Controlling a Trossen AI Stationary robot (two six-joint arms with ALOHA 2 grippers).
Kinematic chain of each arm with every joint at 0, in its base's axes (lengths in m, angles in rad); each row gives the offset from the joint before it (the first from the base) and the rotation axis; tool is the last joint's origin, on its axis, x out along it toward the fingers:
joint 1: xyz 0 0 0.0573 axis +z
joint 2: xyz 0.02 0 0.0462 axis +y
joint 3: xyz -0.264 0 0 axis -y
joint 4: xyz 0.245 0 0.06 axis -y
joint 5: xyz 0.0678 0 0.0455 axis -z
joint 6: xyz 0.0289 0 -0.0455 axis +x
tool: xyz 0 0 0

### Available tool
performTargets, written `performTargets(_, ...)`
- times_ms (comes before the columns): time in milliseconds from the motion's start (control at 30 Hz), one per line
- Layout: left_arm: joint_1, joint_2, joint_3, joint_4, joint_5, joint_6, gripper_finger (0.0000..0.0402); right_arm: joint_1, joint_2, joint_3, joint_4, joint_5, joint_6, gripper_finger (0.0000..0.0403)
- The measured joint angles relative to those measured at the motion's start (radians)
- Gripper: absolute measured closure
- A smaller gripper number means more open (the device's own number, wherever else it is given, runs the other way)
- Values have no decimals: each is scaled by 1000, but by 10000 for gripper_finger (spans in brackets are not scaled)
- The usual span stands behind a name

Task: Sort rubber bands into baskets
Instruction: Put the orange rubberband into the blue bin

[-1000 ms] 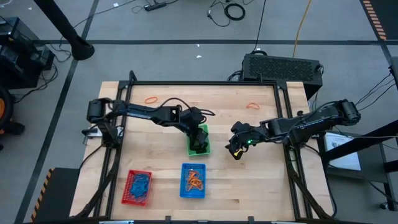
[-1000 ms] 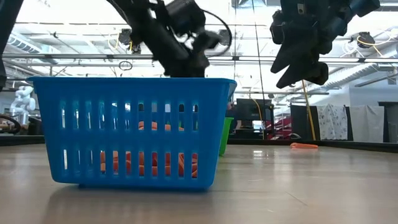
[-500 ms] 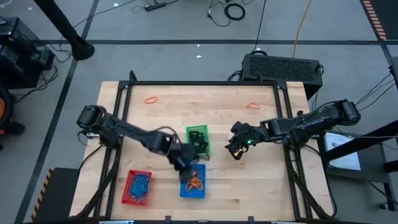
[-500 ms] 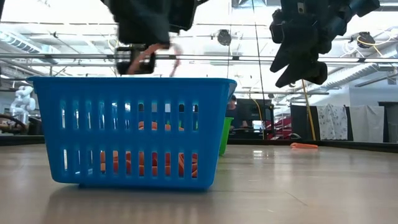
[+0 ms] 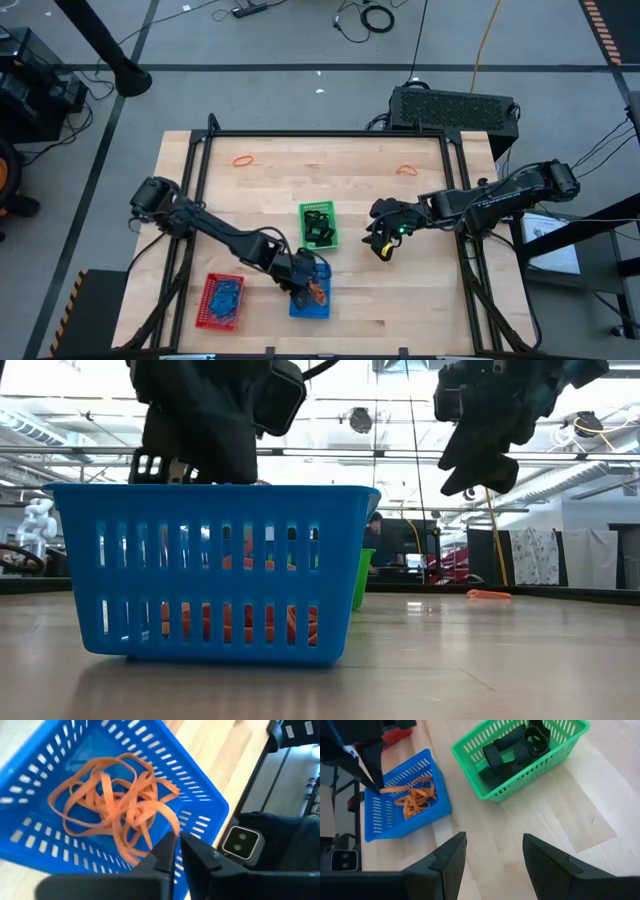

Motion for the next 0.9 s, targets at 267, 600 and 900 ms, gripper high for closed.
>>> performTargets(267,5,-15,0,37,78,-13,313,0,0,0,-1,-1,11,216)
performTargets(600,109,-175,0,-180,37,248,313,0,0,0,1,0,101,216)
performTargets(900,382,-397,0,-529,-119,556,314,0,0,0,6,22,236,216)
